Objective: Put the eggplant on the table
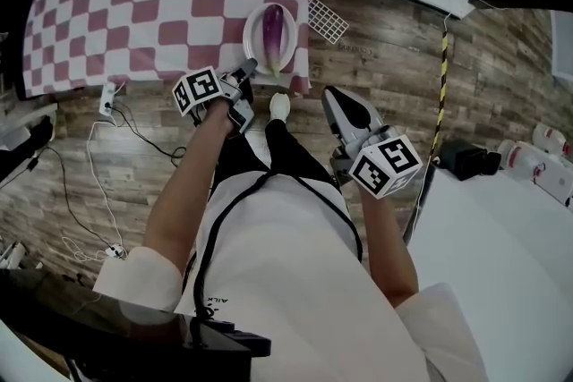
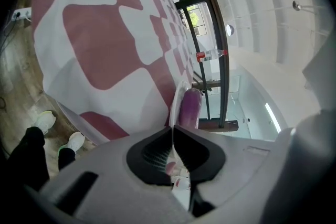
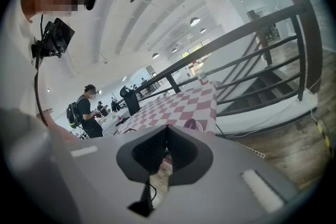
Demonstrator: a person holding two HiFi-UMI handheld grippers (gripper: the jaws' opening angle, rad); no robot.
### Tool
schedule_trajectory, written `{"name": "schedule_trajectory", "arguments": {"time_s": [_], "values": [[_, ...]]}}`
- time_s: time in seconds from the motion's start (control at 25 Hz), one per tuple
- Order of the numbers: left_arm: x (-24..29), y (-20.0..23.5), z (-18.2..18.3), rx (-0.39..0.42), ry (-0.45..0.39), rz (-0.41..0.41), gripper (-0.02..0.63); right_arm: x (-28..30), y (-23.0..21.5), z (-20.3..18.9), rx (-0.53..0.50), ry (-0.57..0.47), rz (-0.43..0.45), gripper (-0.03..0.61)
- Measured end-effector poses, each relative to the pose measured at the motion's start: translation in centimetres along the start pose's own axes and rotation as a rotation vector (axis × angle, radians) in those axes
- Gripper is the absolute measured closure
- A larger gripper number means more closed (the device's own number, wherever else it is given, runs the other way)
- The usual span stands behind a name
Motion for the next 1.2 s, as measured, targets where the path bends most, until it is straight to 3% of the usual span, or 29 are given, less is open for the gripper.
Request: {"name": "schedule_trajectory", "arguments": {"time_s": [0.52,1.2], "values": [[0.4,-0.7,0.9,0.051,0.033,0.197,0.581,-1.6,0.0,0.3,0.004,-0.047,-0.024,0.571],[0.6,-1.0,1.5,0.121,0.091,0.280,0.567,-4.3,1.7,-0.1,0.009,-0.109,-0.110,0.571]]}}
Point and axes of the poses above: the fingertips, and each gripper's own axes: x forward along the fingers, y to its left, z out of its top, the point moved 7 cm from there along -x, backward along the fingers, and after that the axes turned 2 degrees about z, right-handed, at the moved point
